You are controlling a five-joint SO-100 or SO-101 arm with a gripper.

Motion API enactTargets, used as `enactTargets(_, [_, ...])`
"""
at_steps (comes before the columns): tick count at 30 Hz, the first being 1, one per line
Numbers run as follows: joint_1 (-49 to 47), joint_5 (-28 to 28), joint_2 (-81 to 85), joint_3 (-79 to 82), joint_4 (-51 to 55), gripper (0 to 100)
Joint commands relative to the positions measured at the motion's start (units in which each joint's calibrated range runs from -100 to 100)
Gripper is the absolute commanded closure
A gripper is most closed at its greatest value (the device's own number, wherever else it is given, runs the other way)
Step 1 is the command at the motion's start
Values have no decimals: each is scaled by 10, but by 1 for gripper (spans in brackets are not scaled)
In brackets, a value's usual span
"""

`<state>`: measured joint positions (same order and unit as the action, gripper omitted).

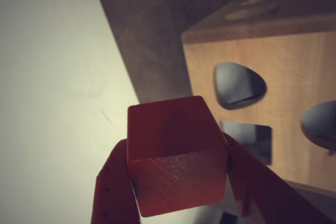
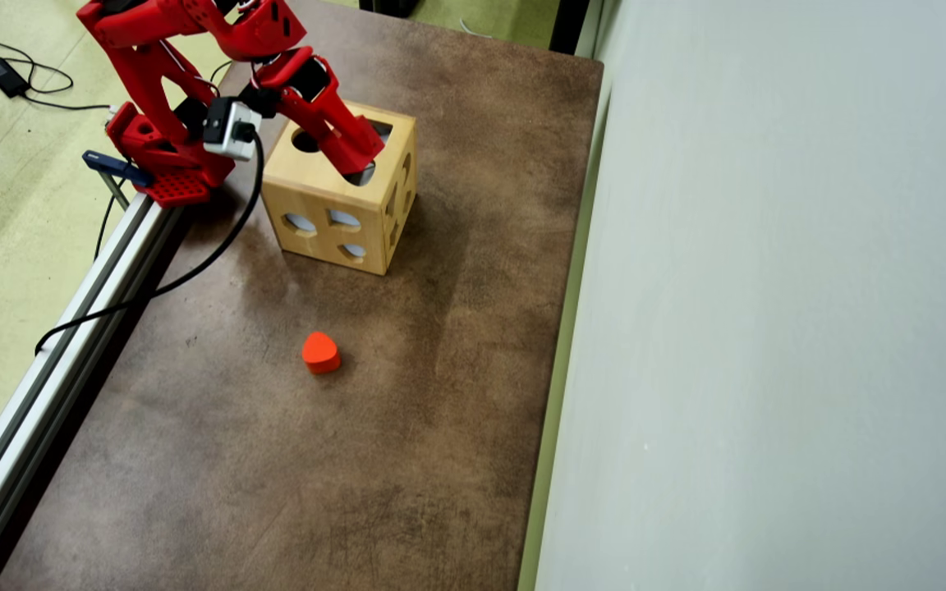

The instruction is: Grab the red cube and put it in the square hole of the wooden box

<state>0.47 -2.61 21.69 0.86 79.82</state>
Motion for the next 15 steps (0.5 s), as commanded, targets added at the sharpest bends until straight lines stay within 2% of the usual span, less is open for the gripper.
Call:
enactTargets(1, [-61,4,36,-24,45,99])
enactTargets(5, [-98,4,35,-24,59,99])
enactTargets(15, [-101,4,-22,-22,60,99])
